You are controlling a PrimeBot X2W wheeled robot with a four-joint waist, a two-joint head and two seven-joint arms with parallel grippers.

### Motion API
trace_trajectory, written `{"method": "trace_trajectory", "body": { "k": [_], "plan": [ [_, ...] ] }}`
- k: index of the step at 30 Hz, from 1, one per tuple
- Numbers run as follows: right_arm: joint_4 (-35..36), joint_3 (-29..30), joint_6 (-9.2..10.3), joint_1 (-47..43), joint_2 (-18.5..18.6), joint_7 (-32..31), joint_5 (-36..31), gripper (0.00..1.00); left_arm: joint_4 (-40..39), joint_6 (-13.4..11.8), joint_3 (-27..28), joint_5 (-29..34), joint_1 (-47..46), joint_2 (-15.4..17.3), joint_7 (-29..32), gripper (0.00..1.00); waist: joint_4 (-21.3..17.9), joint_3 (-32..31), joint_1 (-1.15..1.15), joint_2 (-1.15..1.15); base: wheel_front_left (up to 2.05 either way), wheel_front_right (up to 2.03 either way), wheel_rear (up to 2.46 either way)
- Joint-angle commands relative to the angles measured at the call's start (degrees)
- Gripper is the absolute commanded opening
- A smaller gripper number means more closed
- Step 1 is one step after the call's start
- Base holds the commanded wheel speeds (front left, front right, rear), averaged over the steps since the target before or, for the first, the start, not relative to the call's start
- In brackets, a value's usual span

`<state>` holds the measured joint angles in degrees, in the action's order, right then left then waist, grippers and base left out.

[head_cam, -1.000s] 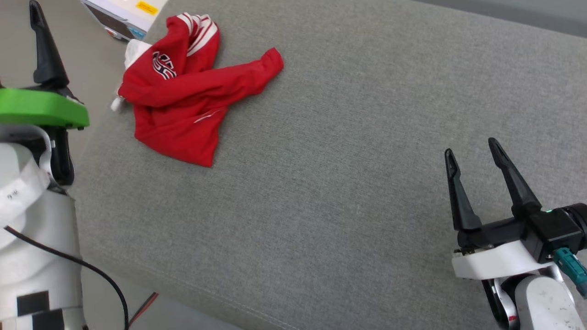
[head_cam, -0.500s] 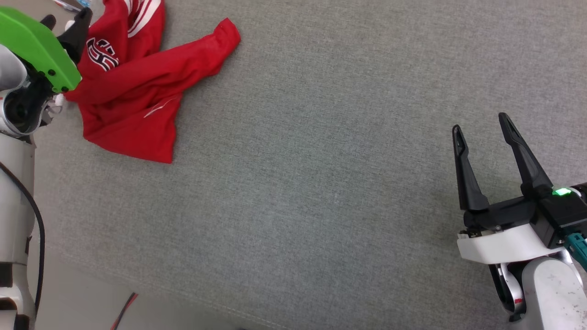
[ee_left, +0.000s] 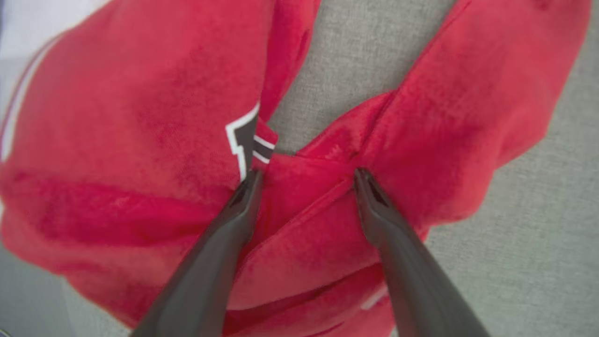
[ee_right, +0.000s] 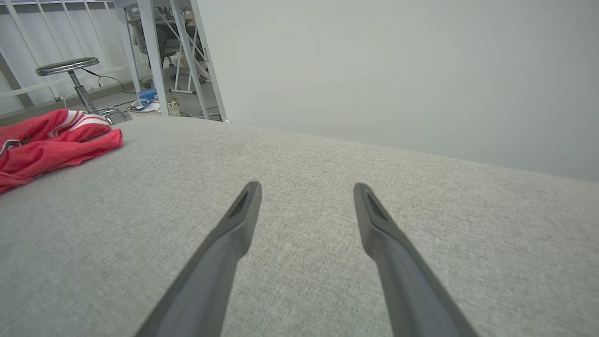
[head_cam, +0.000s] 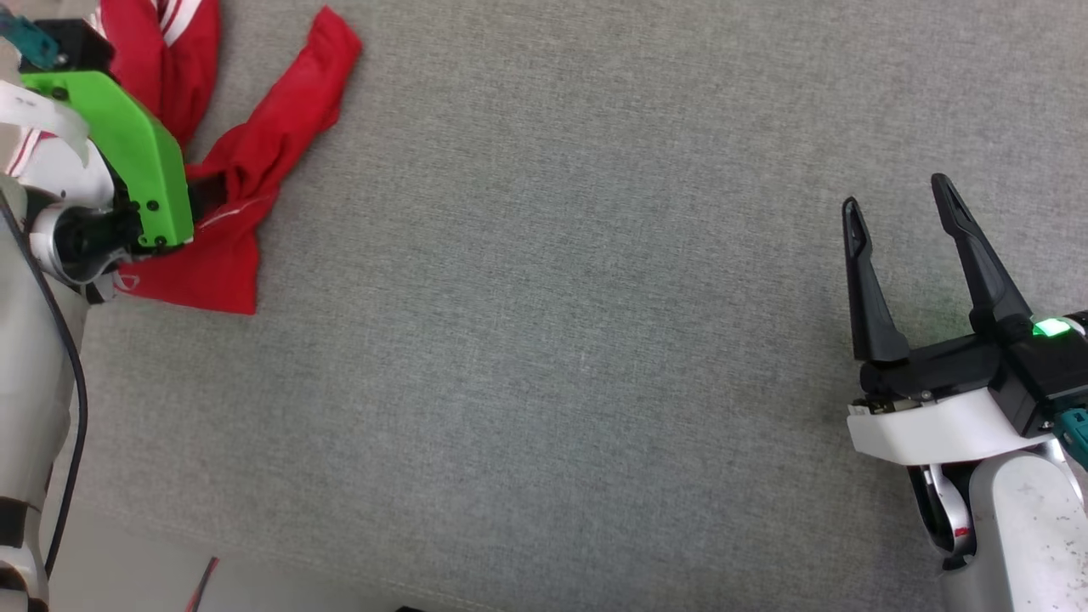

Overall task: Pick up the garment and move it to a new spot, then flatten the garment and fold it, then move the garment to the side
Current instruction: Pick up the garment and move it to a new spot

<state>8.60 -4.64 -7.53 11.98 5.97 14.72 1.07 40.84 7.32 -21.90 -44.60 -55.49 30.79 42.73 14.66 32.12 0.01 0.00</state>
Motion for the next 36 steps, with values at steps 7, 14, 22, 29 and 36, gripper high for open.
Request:
{"method": "trace_trajectory", "body": {
  "k": [7,14,22,29,36],
  "plan": [
    [0.0,-0.1,0.04,1.6,-0.1,0.3,-0.3,1.0,3.7,0.2,-5.8,-1.7,3.1,-1.4,0.4,1.0,-1.7,1.6,-0.01,0.0,0.0,0.0,0.0],
    [-0.5,0.3,0.04,1.1,0.0,0.3,-0.2,1.0,3.9,0.2,-9.9,-4.9,3.2,-1.2,-2.0,0.0,-0.7,0.2,-0.01,0.0,0.0,0.0,0.0],
    [-1.5,0.3,0.04,-0.1,-0.9,0.3,0.8,1.0,-1.0,0.2,-12.8,-5.8,-0.1,2.1,-11.3,0.0,0.5,-5.2,-0.01,0.0,0.0,0.0,0.0],
    [-2.0,0.4,0.04,-1.5,-2.2,0.3,2.0,1.0,-8.1,0.2,-17.6,-4.3,-3.5,5.0,-16.7,0.0,-0.3,-9.7,-0.01,0.0,0.0,0.0,0.0],
    [-2.2,1.3,0.04,-2.3,-3.0,0.3,3.4,1.0,-16.0,0.2,-23.5,-2.2,-5.8,5.6,-19.1,0.0,-4.2,-11.5,-0.01,0.0,0.0,0.0,0.0]
  ]
}}
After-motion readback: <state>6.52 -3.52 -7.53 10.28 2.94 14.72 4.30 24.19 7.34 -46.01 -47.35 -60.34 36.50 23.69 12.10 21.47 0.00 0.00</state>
